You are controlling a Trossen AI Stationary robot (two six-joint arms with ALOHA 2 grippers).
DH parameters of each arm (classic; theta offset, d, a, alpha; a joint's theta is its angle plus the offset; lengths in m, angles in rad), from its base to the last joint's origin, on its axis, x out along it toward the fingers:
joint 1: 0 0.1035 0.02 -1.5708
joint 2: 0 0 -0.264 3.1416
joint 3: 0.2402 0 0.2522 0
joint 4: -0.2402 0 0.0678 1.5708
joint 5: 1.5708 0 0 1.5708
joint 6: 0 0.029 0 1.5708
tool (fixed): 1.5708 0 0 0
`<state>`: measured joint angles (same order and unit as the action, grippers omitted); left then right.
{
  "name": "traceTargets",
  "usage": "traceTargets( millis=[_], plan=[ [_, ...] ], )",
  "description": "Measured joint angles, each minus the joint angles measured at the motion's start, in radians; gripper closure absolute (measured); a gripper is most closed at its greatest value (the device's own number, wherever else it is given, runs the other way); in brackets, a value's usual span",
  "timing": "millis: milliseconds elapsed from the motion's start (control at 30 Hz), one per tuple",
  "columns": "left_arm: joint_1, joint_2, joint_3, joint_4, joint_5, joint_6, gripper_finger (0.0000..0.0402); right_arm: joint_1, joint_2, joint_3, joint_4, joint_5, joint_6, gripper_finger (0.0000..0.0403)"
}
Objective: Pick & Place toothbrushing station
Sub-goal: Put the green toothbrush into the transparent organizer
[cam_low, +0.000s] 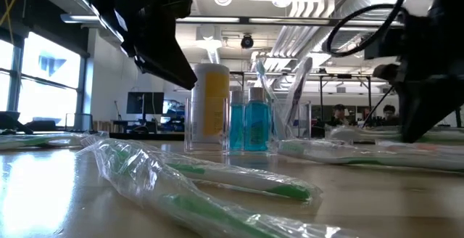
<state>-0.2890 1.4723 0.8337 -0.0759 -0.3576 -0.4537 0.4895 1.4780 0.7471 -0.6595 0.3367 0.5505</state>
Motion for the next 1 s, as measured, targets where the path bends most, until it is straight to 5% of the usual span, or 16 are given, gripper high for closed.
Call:
traceTargets(
  millis=[267,533,733,1000],
  plan=[
    [0.000,-0.001,0.000,0.050,0.012,0.004,0.0263,0.141,-0.094,0.068,0.018,0.170,-0.004,0.0395],
    [0.000,0.051,0.000,0.373,-0.005,0.132,0.0263,0.231,-0.115,0.118,0.350,0.430,-0.337,0.0395],
    [-0.009,0.126,0.000,0.591,0.010,0.263,0.0250,0.231,-0.112,0.119,0.571,0.450,-0.561,0.0395],
    [-0.035,0.138,0.000,0.704,0.019,0.367,0.0156,0.205,-0.112,0.119,0.599,0.447,-0.593,0.0394]
  ],
)
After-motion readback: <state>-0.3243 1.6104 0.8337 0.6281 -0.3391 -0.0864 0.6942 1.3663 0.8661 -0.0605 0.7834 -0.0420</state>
